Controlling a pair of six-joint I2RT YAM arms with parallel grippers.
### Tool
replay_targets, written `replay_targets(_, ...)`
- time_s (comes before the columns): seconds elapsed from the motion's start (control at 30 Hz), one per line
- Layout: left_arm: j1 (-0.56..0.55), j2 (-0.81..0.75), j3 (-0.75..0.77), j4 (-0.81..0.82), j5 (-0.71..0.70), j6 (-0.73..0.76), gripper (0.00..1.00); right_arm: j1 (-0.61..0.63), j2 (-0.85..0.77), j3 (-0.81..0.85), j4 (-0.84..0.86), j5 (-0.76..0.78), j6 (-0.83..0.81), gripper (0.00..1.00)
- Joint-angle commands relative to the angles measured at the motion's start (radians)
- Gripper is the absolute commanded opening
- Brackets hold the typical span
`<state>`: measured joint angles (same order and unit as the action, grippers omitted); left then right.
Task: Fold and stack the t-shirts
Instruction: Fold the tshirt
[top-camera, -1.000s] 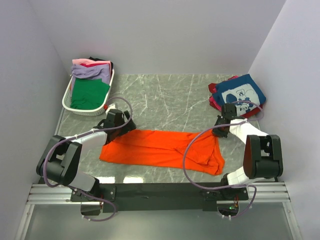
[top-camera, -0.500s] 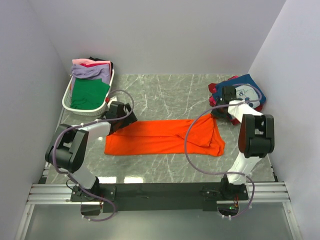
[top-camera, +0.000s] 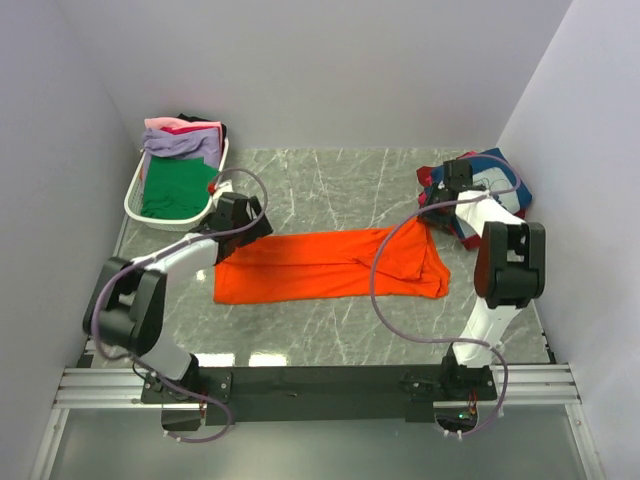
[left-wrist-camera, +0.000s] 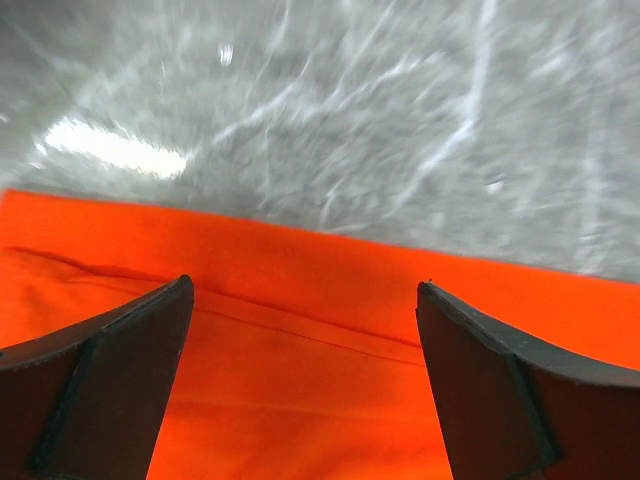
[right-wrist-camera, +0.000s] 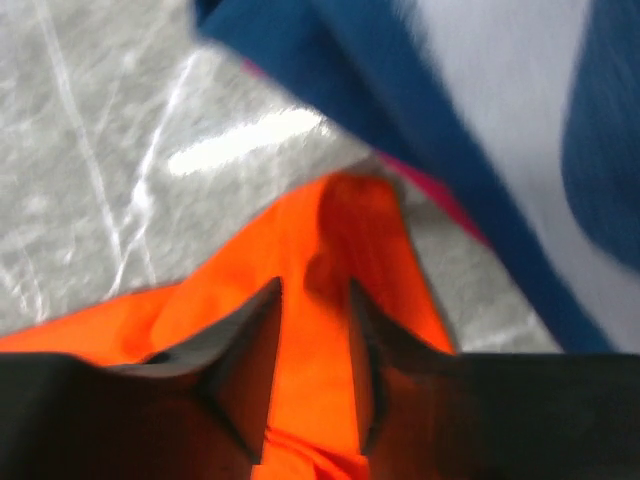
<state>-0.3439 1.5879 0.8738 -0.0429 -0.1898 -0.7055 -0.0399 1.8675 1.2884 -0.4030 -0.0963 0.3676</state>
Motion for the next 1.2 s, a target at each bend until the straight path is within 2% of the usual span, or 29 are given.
replay_targets(0.0,-0.009,-0.124,0.010,-0.044,-0.075,0.044,0.99,0.009,-0.143,-0.040,0.029,-0.031,-0.042,0.42)
replay_targets(0.13,-0.009,-0.169,-0.013,-0.086,-0.117,0.063,0.99,0.035,-0.261,-0.078,0.018,0.006,-0.062,0.47)
replay_targets(0.3,0.013,-0.172,-0.068,-0.081,-0.080,0.049,0.99,0.200,-0.335,-0.112,0.003,0.041,-0.093,0.47)
replay_targets(0.53,0.020,-0.169,-0.111,-0.075,-0.054,0.047,0.99,0.314,-0.265,-0.103,0.000,0.010,-0.047,0.47)
replay_targets(0.7,0.029,-0.193,-0.128,-0.077,-0.059,0.052,0.99,0.348,-0.228,-0.113,0.001,0.012,-0.032,0.47)
replay_targets(0.97,0.060,-0.224,-0.134,-0.077,0.000,0.038,0.99,0.391,-0.228,-0.233,0.075,-0.020,-0.002,0.47)
replay_targets(1.17,0.065,-0.252,-0.147,-0.081,-0.008,0.034,0.99,0.405,-0.222,-0.239,0.049,-0.002,-0.012,0.47)
